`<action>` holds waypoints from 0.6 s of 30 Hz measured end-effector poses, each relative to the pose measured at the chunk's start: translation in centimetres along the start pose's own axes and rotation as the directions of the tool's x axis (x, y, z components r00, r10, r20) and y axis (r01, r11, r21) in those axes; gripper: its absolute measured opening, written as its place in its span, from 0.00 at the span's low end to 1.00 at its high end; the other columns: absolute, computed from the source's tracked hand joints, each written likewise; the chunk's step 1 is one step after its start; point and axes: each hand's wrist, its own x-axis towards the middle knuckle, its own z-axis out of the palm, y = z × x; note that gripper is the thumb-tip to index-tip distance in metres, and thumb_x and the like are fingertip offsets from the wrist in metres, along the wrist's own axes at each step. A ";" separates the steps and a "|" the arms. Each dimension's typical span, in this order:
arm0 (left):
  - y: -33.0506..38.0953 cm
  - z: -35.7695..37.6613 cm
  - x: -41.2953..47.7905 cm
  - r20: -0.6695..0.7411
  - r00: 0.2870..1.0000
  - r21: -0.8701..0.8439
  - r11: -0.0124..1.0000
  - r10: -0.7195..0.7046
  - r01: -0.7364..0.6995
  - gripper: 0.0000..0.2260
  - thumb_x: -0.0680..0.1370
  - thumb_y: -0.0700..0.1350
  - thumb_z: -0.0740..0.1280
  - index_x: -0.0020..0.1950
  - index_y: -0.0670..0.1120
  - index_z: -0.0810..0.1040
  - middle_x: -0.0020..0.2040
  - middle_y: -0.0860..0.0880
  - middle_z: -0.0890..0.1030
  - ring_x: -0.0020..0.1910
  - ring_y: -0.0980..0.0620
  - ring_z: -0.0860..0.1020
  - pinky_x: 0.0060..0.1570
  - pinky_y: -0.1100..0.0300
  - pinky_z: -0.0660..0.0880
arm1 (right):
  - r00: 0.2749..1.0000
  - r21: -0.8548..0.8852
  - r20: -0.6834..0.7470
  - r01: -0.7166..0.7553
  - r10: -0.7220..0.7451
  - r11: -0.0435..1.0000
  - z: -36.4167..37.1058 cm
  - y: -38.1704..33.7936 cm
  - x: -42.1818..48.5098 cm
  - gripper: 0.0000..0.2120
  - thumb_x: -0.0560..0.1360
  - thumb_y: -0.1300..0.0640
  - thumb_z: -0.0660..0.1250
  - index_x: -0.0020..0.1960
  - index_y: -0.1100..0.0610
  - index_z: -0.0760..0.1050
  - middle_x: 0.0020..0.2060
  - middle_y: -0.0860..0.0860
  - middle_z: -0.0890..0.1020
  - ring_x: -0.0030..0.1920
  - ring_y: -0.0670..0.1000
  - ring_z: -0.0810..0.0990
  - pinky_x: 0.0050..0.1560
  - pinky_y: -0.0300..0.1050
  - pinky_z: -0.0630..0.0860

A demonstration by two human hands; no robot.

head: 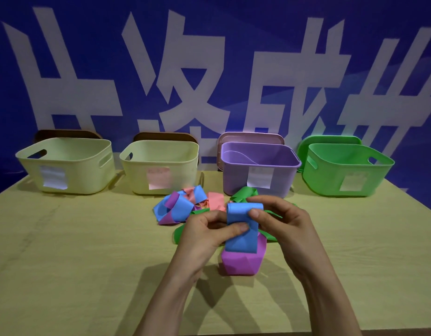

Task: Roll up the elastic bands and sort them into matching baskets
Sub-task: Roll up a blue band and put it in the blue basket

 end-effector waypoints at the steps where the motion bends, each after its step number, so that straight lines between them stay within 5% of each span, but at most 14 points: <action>1: 0.2 0.1 -0.1 -0.008 1.000 -0.007 1.000 0.012 -0.012 0.09 0.66 0.36 0.75 0.45 0.46 0.84 0.40 0.49 0.85 0.41 0.54 0.82 0.44 0.61 0.79 | 1.000 0.002 0.005 0.000 0.000 1.000 0.0 0.0 0.0 0.10 0.64 0.62 0.71 0.46 0.58 0.82 0.38 0.48 0.85 0.38 0.42 0.81 0.38 0.33 0.75; 9: 0.8 -0.1 -0.7 0.065 0.993 0.012 0.995 0.100 -0.101 0.13 0.65 0.35 0.76 0.46 0.47 0.83 0.38 0.52 0.84 0.39 0.58 0.81 0.41 0.65 0.78 | 0.998 -0.010 0.054 0.035 -0.035 0.999 -0.7 0.0 -0.1 0.13 0.64 0.75 0.70 0.44 0.61 0.81 0.41 0.49 0.86 0.43 0.44 0.83 0.42 0.34 0.77; 13: 0.9 0.0 -0.9 0.043 0.995 -0.055 0.995 0.087 -0.085 0.13 0.62 0.55 0.72 0.41 0.49 0.86 0.42 0.47 0.84 0.45 0.50 0.82 0.48 0.55 0.78 | 0.992 -0.064 0.093 0.092 -0.086 0.994 -0.7 0.0 0.0 0.14 0.64 0.78 0.69 0.43 0.61 0.81 0.44 0.49 0.86 0.48 0.45 0.83 0.47 0.35 0.77; 18: 0.8 -0.1 -0.8 0.062 0.993 -0.048 0.994 0.105 -0.102 0.13 0.66 0.50 0.71 0.47 0.46 0.85 0.46 0.44 0.85 0.47 0.51 0.82 0.47 0.60 0.79 | 0.989 -0.062 0.141 0.050 -0.041 0.997 -1.0 0.0 -0.4 0.16 0.66 0.68 0.72 0.53 0.59 0.79 0.48 0.50 0.85 0.51 0.46 0.82 0.47 0.37 0.77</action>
